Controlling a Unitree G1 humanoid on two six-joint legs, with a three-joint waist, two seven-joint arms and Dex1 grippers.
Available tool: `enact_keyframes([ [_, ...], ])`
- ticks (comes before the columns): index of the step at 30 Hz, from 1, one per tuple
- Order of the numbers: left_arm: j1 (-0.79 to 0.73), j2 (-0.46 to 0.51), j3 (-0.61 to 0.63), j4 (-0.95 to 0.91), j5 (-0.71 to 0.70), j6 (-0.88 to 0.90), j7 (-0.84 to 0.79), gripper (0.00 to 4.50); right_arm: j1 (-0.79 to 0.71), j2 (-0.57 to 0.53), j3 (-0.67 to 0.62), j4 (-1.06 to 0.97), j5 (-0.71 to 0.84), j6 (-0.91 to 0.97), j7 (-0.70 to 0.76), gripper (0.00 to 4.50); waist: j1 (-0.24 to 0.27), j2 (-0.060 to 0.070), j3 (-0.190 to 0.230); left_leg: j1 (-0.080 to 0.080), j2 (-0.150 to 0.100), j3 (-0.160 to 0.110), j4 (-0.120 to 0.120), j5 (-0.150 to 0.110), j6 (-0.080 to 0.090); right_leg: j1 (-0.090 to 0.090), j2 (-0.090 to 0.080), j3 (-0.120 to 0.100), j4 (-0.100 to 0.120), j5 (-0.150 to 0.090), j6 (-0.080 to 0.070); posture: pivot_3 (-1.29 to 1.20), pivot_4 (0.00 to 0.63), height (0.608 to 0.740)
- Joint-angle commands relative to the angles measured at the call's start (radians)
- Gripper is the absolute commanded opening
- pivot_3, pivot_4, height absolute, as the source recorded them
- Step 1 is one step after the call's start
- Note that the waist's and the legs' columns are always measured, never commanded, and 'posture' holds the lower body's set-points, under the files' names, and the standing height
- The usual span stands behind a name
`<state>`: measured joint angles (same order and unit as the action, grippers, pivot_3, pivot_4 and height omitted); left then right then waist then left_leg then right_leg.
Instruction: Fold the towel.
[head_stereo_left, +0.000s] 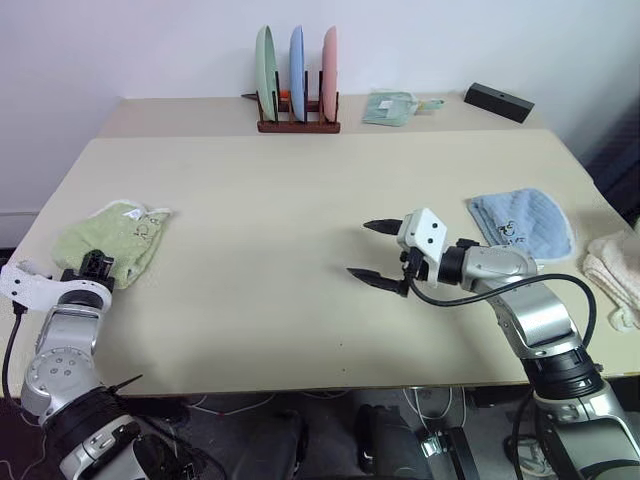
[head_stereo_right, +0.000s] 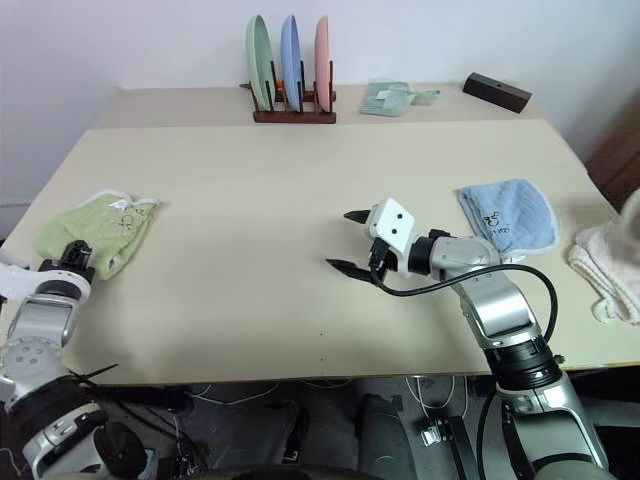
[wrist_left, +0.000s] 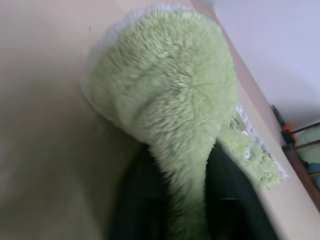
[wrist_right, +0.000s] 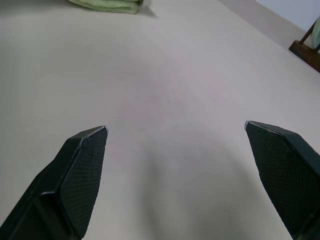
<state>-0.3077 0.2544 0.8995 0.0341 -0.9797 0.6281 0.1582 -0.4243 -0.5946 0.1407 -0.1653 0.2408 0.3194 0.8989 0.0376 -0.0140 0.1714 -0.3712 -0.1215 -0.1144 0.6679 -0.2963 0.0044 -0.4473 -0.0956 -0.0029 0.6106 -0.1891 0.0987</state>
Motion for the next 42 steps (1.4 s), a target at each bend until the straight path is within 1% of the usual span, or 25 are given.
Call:
enact_keyframes([
  [1,0.028,-0.003,0.047,-0.074,-0.098,-0.007,0.052,2.97,-0.008,-0.001,-0.009,-0.01,-0.005,-0.016,0.0,4.5,-0.001,0.0,0.0,0.0,0.0,0.0,0.0,0.0,0.0,0.0,0.0,0.0,0.0,0.0,0.0,0.0,0.15,0.74],
  [2,0.043,-0.003,0.047,-0.089,-0.116,-0.002,0.061,3.52,-0.007,-0.002,-0.01,-0.009,-0.007,-0.016,0.0,4.5,-0.003,0.0,0.0,0.0,0.0,0.0,0.0,0.0,0.0,0.0,0.0,0.0,0.0,0.0,0.0,0.0,0.15,0.74],
  [3,0.055,-0.002,0.042,-0.098,-0.129,0.0,0.066,3.92,-0.006,-0.003,-0.01,-0.008,-0.008,-0.016,0.0,4.5,-0.002,0.0,0.0,0.0,0.0,0.001,0.0,0.0,0.0,0.0,0.0,0.0,0.0,0.0,0.0,0.0,0.15,0.74],
  [4,0.079,0.001,0.037,-0.117,-0.144,0.015,0.08,4.48,-0.006,-0.006,-0.013,-0.008,-0.01,-0.013,-0.002,4.5,-0.002,0.0,0.0,0.001,0.001,0.001,0.0,0.0,0.0,0.0,0.0,0.0,0.0,0.0,0.0,0.0,0.15,0.74],
  [9,0.2,0.003,0.005,-0.225,-0.251,0.064,0.077,4.48,0.0,-0.016,-0.025,-0.009,-0.011,-0.011,0.007,4.5,-0.001,0.0,0.0,0.001,0.001,0.001,0.0,0.0,0.0,0.0,0.0,0.001,0.0,0.0,0.0,0.0,0.15,0.74],
  [10,0.283,0.023,-0.028,-0.291,-0.262,0.116,0.05,4.48,-0.002,-0.02,-0.029,-0.004,-0.011,-0.01,0.01,4.5,0.0,0.0,0.0,0.001,0.001,0.001,0.0,0.0,0.0,0.0,0.0,0.001,0.0,0.0,0.0,0.0,0.15,0.74],
  [11,0.39,0.066,-0.094,-0.394,-0.235,0.169,-0.017,4.48,-0.006,-0.025,-0.032,0.003,-0.011,-0.01,0.013,4.5,-0.001,-0.001,0.0,0.0,0.001,0.001,0.0,0.0,0.0,0.0,0.0,0.001,0.0,0.0,0.0,0.0,0.15,0.74],
  [13,0.528,0.149,-0.209,-0.547,-0.177,0.212,-0.121,4.48,-0.011,-0.031,-0.036,0.014,-0.013,-0.01,0.015,4.5,-0.008,-0.001,0.0,0.001,0.001,0.002,-0.001,-0.001,0.001,0.0,0.0,0.002,-0.001,0.0,0.0,0.0,0.15,0.74],
  [15,0.564,0.201,-0.296,-0.634,-0.108,0.182,-0.17,4.48,-0.011,-0.04,-0.047,0.029,-0.012,-0.017,0.022,4.5,0.004,-0.001,0.0,0.001,0.001,0.002,-0.001,-0.001,0.001,0.001,0.0,0.002,-0.001,0.0,-0.001,0.0,0.15,0.74],
  [17,0.504,0.285,-0.43,-0.672,0.064,0.109,-0.219,4.48,-0.011,-0.037,-0.06,0.04,-0.011,-0.004,0.005,4.5,0.012,0.0,0.0,0.001,0.001,0.001,-0.001,-0.004,0.006,0.003,0.0,0.0,-0.001,-0.002,-0.004,0.0,0.15,0.74],
  [18,0.458,0.326,-0.505,-0.661,0.166,0.068,-0.235,4.48,-0.009,-0.036,-0.065,0.048,-0.014,-0.003,-0.006,4.5,0.014,0.0,0.0,0.002,0.001,0.0,-0.001,-0.004,0.006,0.004,0.0,-0.001,-0.001,-0.002,-0.004,0.0,0.15,0.74],
  [20,0.41,0.353,-0.59,-0.642,0.28,0.022,-0.247,4.48,-0.005,-0.04,-0.075,0.064,-0.017,-0.011,-0.009,4.5,0.011,0.0,0.0,0.004,0.001,0.0,-0.001,-0.003,0.005,0.005,0.002,-0.001,-0.001,-0.002,-0.004,0.0,0.15,0.74],
  [21,0.359,0.369,-0.66,-0.602,0.358,-0.024,-0.273,4.48,-0.002,-0.033,-0.09,0.076,-0.013,-0.007,-0.026,4.5,0.004,0.001,-0.001,0.004,0.001,0.001,-0.001,-0.003,0.005,0.005,0.002,0.0,-0.001,-0.002,-0.004,0.0,0.15,0.74],
  [23,0.264,0.367,-0.77,-0.516,0.471,-0.096,-0.317,4.48,0.004,-0.023,-0.118,0.101,-0.011,-0.011,-0.058,4.5,0.001,0.001,-0.001,0.006,0.001,0.002,-0.002,-0.003,0.006,0.005,0.001,0.0,-0.001,-0.002,-0.003,0.0,0.15,0.74],
  [24,0.23,0.355,-0.806,-0.484,0.502,-0.114,-0.328,4.48,0.006,-0.022,-0.132,0.115,-0.008,-0.017,-0.066,4.5,-0.001,0.001,-0.001,0.005,0.001,0.003,-0.003,-0.001,0.001,0.004,0.001,0.0,-0.002,-0.001,-0.001,0.0,0.15,0.74],
  [27,0.143,0.332,-0.898,-0.36,0.609,-0.194,-0.387,4.48,0.022,-0.015,-0.191,0.143,0.019,-0.012,-0.092,4.5,-0.003,0.002,0.0,0.004,0.002,0.004,-0.004,-0.001,0.001,0.002,0.002,0.001,-0.004,0.0,-0.001,0.0,0.15,0.74],
  [30,0.076,0.292,-0.919,-0.257,0.657,-0.248,-0.418,4.48,0.045,-0.006,-0.237,0.155,0.038,-0.007,-0.121,4.5,0.0,0.002,0.0,0.002,0.004,0.004,-0.004,-0.001,0.001,0.002,0.003,0.0,-0.007,0.0,-0.001,0.0,0.15,0.74],
  [33,0.038,0.266,-0.929,-0.199,0.7,-0.275,-0.442,4.48,0.078,-0.009,-0.256,0.158,0.03,-0.023,-0.14,4.5,0.0,0.002,0.0,0.001,0.005,0.003,-0.004,-0.001,0.001,0.002,0.004,0.0,-0.009,0.0,-0.001,0.0,0.15,0.74],
  [39,0.033,0.223,-0.915,-0.176,0.736,-0.284,-0.468,4.48,0.154,-0.014,-0.285,0.132,0.03,-0.036,-0.173,4.5,0.0,0.002,0.0,0.001,0.005,0.003,-0.004,-0.001,0.001,0.003,0.004,0.0,-0.01,0.001,-0.001,0.0,0.15,0.74],
  [42,0.031,0.201,-0.901,-0.173,0.744,-0.277,-0.467,4.48,0.144,-0.007,-0.283,0.129,0.042,-0.026,-0.177,4.5,-0.001,0.002,0.0,0.001,0.005,0.003,-0.004,-0.001,0.001,0.003,0.004,0.0,-0.01,0.001,-0.001,0.0,0.15,0.74],
])
